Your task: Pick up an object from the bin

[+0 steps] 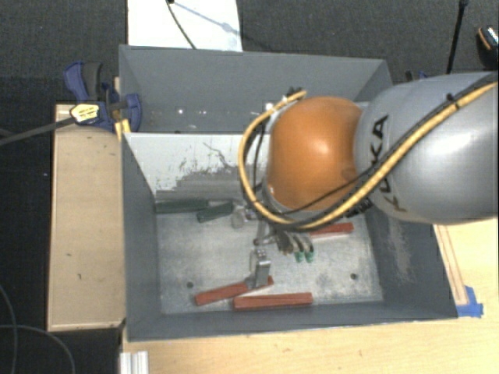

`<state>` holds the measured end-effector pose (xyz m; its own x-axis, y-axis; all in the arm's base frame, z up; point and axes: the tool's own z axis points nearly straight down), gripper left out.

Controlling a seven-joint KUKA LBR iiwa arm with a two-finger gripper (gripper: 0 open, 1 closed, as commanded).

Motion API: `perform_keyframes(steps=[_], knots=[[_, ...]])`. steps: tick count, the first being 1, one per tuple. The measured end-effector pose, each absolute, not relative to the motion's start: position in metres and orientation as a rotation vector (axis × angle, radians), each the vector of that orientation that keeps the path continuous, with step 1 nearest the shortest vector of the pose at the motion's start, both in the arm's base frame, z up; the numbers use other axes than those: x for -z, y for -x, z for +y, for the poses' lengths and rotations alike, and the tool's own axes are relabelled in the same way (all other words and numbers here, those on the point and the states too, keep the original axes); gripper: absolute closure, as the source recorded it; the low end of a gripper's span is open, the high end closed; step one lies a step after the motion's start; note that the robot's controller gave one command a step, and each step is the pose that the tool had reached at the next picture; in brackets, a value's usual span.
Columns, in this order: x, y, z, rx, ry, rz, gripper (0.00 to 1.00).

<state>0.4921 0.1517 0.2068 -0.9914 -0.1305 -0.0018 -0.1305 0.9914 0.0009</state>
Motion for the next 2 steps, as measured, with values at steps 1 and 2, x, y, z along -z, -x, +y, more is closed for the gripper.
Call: perform_keyframes(steps=[1, 2], knots=[[-0.0675, -0.5005, 0.1472, 0.0, 0.557, 3.096, 0.0], [-0.0712, -0.5024, 0.1479, -0.002, 0.546, 3.092, 1.0]])
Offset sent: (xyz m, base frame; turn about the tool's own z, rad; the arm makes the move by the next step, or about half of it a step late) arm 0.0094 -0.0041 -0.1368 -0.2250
